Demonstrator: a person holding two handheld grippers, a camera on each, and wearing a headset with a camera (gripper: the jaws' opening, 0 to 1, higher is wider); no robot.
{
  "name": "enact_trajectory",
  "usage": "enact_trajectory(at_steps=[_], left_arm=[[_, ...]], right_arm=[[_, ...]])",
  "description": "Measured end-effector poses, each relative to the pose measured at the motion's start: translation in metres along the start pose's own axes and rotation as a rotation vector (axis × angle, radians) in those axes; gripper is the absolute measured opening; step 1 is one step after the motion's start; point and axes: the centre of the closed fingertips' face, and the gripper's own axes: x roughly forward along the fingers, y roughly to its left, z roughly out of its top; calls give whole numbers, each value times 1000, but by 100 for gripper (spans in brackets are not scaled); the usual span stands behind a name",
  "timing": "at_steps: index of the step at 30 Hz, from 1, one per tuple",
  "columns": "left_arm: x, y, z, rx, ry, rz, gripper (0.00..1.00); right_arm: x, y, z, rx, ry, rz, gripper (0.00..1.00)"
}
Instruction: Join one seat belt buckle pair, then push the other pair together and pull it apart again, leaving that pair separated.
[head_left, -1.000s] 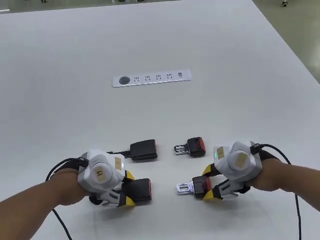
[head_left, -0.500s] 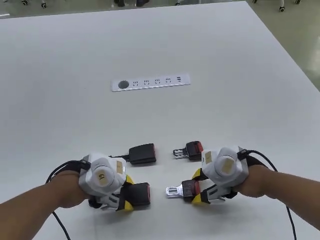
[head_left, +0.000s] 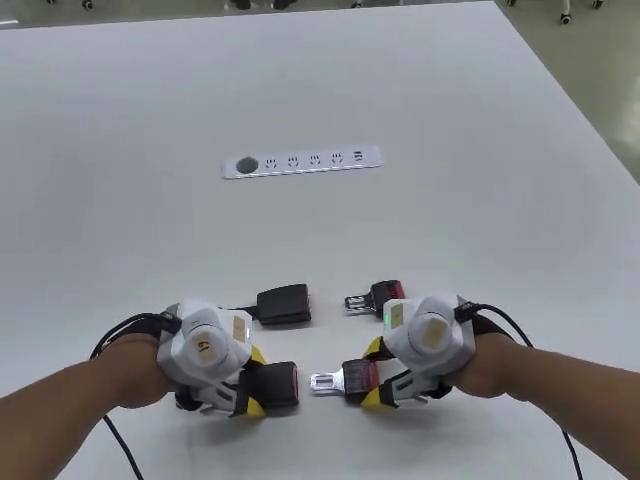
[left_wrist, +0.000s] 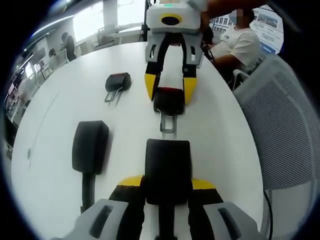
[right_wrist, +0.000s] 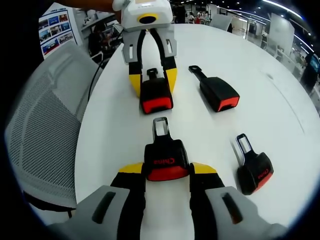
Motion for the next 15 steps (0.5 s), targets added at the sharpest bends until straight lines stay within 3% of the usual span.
enact_trajectory(at_steps=[15], left_arm=[[1,1,-1,19,30,1,34]], right_arm=[[12,5,18,-6,-18,4,32]])
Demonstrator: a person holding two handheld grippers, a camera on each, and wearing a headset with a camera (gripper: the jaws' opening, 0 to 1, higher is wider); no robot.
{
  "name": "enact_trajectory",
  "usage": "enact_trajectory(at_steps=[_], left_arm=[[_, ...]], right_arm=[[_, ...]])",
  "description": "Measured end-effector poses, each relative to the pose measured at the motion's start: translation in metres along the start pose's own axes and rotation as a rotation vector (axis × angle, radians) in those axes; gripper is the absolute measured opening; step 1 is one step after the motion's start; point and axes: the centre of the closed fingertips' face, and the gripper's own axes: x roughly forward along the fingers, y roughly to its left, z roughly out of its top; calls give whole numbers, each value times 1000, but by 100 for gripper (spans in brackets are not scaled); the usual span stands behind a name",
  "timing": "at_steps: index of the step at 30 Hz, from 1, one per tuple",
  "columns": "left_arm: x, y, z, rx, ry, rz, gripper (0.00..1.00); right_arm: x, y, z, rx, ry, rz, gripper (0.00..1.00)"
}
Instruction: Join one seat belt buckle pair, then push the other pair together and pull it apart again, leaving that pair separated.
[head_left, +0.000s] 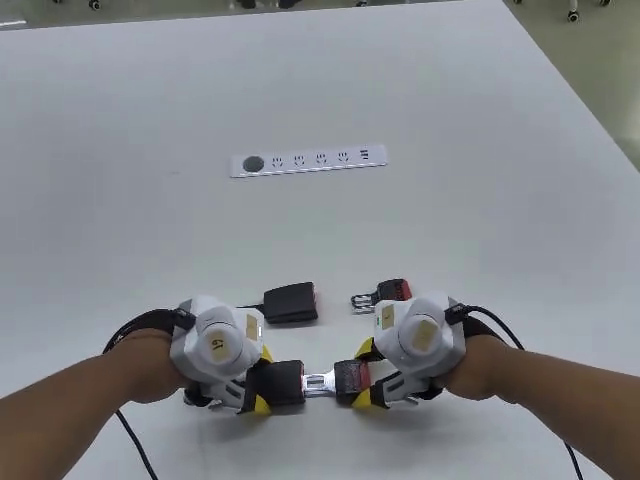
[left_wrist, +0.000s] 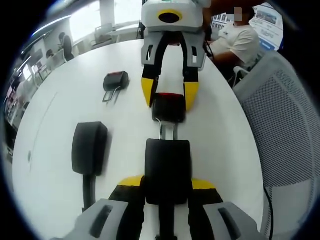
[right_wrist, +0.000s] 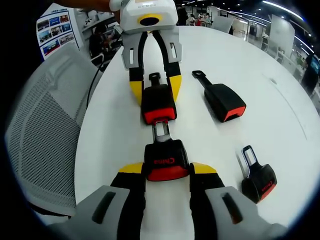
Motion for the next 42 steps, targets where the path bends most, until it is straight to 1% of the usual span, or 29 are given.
enact_trajectory(at_steps=[4,7,8,14,17,22,25,29,32,37,39,42], left_arm=[[0,0,1,10,7,2,34],[2,1,1,18,17,9,34],[2,1,0,26,23,9,34],[1,0,1,37,29,12,33],[1,0,0,39,35,11,33],[0,-1,1,41,38,10,33],[0,-1,1,39,34,8,33],[1,-2,1,47,45,7,33],[1,-2,1,41,44,8,33],[1,-1,1,37,42,8,33],[0,1,-1,38,40,8,33],[0,1,0,46,48,5,33]], right_arm=[[4,1,5,0,-9,1,32],[8,2,9,12,-29,-4,32],[9,3,9,10,-26,-5,32],[7,4,8,11,-27,-10,32],[7,4,8,17,-37,-14,32],[8,6,10,23,-30,-17,31],[8,5,10,26,-33,-17,31],[9,5,13,24,-36,-14,31],[13,5,18,31,-53,-13,31],[14,2,19,30,-57,-13,31],[15,1,20,43,-72,-18,30],[18,1,24,42,-75,-20,30]])
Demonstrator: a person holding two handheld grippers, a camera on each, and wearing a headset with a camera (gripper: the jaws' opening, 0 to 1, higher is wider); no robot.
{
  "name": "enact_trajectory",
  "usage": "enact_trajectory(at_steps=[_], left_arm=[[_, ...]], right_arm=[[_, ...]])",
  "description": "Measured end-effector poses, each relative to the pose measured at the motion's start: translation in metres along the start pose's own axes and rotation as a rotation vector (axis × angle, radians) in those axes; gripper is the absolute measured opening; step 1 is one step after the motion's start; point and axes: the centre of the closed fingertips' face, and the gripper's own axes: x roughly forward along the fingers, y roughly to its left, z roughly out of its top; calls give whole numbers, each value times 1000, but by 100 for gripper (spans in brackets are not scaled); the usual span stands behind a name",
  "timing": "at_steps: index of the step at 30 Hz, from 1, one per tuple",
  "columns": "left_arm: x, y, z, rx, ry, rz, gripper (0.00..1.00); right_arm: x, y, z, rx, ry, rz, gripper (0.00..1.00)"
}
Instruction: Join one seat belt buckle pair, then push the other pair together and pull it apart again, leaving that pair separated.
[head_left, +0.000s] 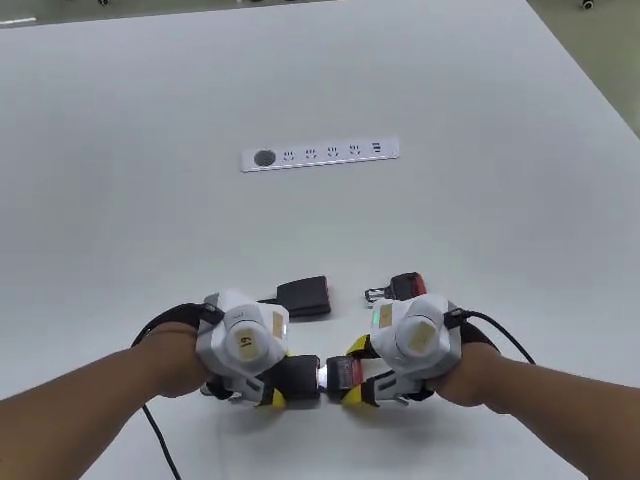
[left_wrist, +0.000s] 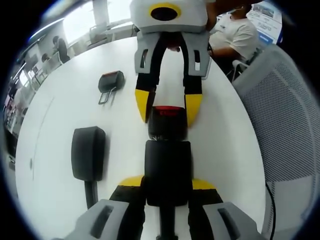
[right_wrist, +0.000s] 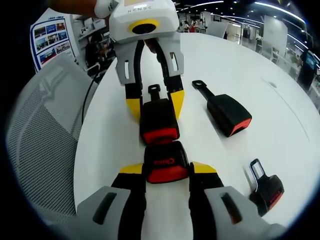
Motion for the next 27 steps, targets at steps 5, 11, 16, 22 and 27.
enact_trajectory(at_steps=[5,11,16,22,27], left_arm=[[-1,0,2,-1,-7,1,32],[-1,1,2,1,-13,-3,33],[-1,2,2,-6,-30,-1,33],[-1,2,1,-6,-47,-2,33],[-1,2,1,-10,-61,2,33]], right_arm=[[0,2,2,2,-5,-15,30],[0,2,4,0,-1,-22,30],[1,2,6,1,-15,-27,30],[1,1,6,2,-11,-26,30],[1,1,6,-6,-9,-24,30]])
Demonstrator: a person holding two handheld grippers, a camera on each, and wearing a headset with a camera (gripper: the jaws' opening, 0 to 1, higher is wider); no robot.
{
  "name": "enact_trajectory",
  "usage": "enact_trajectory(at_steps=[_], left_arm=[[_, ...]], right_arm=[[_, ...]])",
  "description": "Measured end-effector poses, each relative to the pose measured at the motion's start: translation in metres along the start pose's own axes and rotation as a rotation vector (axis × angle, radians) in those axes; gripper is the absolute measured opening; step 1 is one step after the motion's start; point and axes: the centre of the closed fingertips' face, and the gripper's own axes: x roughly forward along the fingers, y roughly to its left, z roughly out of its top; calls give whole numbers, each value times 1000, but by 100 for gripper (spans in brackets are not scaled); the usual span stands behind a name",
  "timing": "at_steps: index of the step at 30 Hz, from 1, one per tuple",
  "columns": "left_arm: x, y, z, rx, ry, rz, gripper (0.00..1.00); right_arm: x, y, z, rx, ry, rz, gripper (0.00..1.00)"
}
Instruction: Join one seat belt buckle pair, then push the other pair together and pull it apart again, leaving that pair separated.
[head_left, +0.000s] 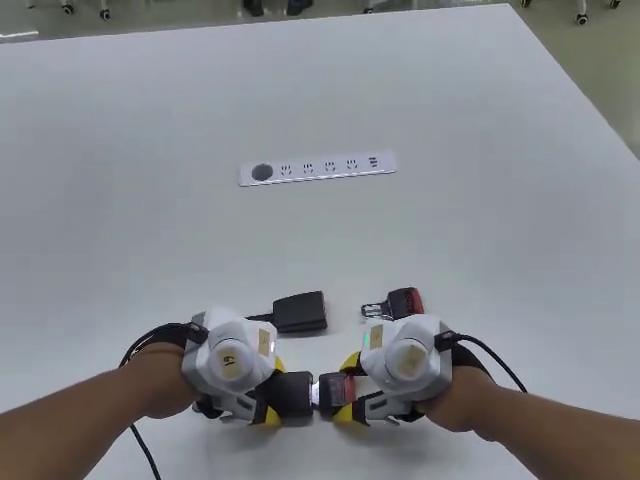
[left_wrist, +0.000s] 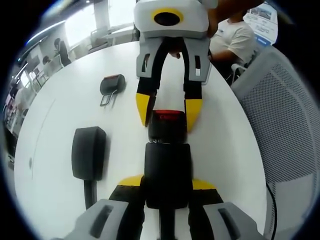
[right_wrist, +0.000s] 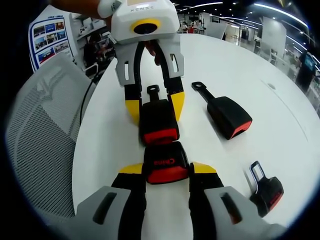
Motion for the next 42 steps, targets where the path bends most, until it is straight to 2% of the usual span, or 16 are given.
enact_trajectory(at_steps=[16,34,42], left_arm=[[-2,0,2,-5,-60,3,34],[0,-3,4,-5,-77,-2,34],[-3,-2,-4,-3,-65,-5,34]], right_arm=[[-2,3,2,-8,-27,3,31],[-1,4,-2,-7,-35,0,31],[-5,2,-8,-6,-39,1,31]])
